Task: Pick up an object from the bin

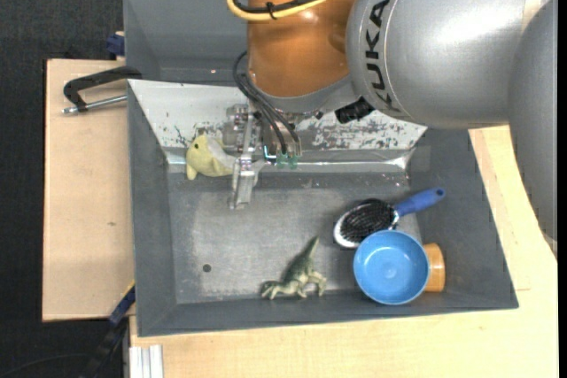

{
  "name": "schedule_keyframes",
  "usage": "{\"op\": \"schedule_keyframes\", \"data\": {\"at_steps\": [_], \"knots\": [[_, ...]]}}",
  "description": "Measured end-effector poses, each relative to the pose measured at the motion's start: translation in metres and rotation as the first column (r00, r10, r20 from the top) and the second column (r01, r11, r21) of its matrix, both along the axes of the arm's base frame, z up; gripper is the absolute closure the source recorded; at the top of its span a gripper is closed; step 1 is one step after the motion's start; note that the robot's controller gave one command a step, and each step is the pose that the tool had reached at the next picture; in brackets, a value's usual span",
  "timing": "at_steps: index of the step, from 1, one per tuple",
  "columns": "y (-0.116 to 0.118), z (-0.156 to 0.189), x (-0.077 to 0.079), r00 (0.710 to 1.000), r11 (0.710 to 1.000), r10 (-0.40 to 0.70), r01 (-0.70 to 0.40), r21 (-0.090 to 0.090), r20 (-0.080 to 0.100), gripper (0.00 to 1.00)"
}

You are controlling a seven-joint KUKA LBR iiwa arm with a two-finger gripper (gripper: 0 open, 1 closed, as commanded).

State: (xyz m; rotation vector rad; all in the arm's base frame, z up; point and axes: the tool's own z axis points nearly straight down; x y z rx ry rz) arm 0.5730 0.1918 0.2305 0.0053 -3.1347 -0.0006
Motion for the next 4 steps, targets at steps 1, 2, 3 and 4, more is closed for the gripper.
{"op": "schedule_keyframes", "data": {"at_steps": [1,2,3,4], "knots": [[-0.047,-0.028,0.015,0.93,0.93,-0.369,0.369,-0.002,0.005,0.0],[-0.132,-0.073,-0.013,0.786,0.786,-0.618,0.618,-0.003,0.004,0.0],[-0.152,-0.12,-0.053,0.943,0.943,-0.333,0.333,-0.002,0.002,0.0],[-0.125,-0.132,-0.073,0.976,0.976,-0.217,0.217,0.0,0.004,0.0]]}}
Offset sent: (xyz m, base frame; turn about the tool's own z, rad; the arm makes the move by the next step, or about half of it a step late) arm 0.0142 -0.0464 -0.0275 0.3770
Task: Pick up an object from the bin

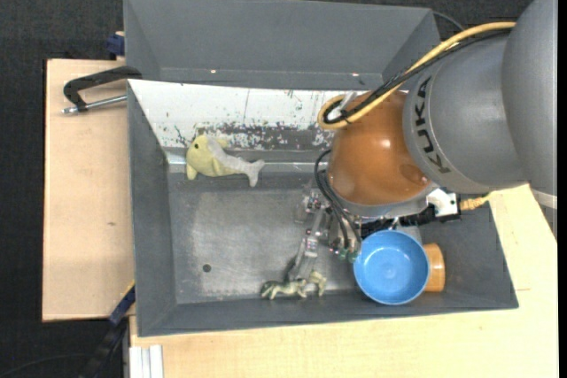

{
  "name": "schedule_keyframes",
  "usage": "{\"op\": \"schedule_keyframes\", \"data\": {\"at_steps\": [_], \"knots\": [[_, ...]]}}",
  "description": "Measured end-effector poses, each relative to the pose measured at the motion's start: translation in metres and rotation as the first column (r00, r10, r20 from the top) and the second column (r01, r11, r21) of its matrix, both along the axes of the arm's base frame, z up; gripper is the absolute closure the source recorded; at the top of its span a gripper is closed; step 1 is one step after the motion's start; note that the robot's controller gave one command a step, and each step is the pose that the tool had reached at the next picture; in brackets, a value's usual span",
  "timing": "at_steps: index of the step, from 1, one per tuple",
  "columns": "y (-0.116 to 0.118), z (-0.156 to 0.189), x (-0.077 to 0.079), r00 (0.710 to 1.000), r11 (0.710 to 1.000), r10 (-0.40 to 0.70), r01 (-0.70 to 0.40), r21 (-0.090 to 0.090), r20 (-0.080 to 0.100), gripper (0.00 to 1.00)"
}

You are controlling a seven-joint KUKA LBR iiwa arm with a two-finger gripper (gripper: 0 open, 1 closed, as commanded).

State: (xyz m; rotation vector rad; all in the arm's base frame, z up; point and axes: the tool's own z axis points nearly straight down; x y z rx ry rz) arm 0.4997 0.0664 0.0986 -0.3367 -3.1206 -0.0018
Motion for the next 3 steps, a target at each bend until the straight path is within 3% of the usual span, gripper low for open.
{"op": "schedule_keyframes", "data": {"at_steps": [1,2,3], "knots": [[-0.01,0.005,-0.008,0.997,0.997,0.078,-0.078,-0.001,0.002,0.0],[-0.022,-0.026,-0.007,0.971,0.971,0.24,-0.24,0.003,-0.005,0.0],[-0.022,-0.024,-0.008,0.97,0.97,0.241,-0.241,0.004,-0.011,1.0]]}}
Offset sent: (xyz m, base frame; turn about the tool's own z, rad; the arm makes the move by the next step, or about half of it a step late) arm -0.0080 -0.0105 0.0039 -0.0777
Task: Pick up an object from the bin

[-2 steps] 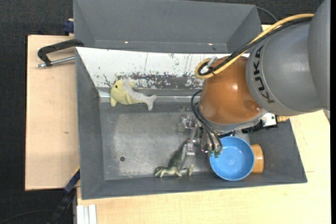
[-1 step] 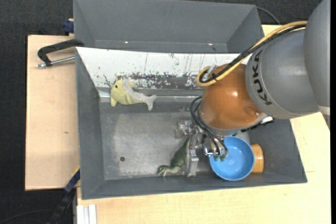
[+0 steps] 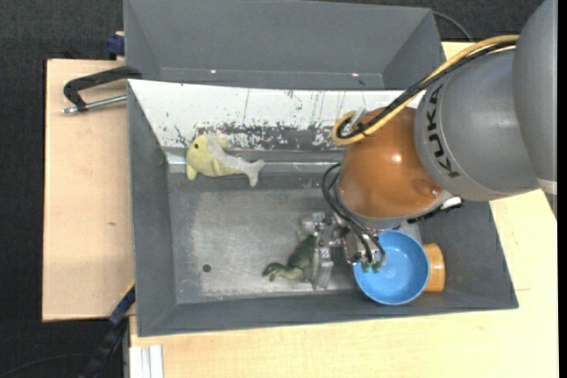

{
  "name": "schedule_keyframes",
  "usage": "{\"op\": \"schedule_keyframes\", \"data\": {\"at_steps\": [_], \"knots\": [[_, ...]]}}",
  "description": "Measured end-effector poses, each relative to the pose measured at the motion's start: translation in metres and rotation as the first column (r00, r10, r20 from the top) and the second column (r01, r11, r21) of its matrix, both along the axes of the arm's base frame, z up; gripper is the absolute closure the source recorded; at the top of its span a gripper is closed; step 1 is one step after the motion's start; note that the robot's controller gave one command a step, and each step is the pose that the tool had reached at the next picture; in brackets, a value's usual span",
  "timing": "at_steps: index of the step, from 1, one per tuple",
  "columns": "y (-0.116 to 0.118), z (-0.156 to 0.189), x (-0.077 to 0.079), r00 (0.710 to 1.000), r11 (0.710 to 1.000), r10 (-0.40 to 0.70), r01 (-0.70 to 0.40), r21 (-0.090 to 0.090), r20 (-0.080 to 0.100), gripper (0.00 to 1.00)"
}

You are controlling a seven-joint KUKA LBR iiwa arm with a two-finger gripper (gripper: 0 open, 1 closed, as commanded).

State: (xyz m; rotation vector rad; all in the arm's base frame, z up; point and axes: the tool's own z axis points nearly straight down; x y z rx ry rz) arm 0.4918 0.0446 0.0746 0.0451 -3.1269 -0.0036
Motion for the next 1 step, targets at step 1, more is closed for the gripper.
{"op": "schedule_keyframes", "data": {"at_steps": [1], "knots": [[0.0177,0.1556,0.0134,0.998,0.998,0.061,-0.061,-0.001,0.029,1.0]]}}
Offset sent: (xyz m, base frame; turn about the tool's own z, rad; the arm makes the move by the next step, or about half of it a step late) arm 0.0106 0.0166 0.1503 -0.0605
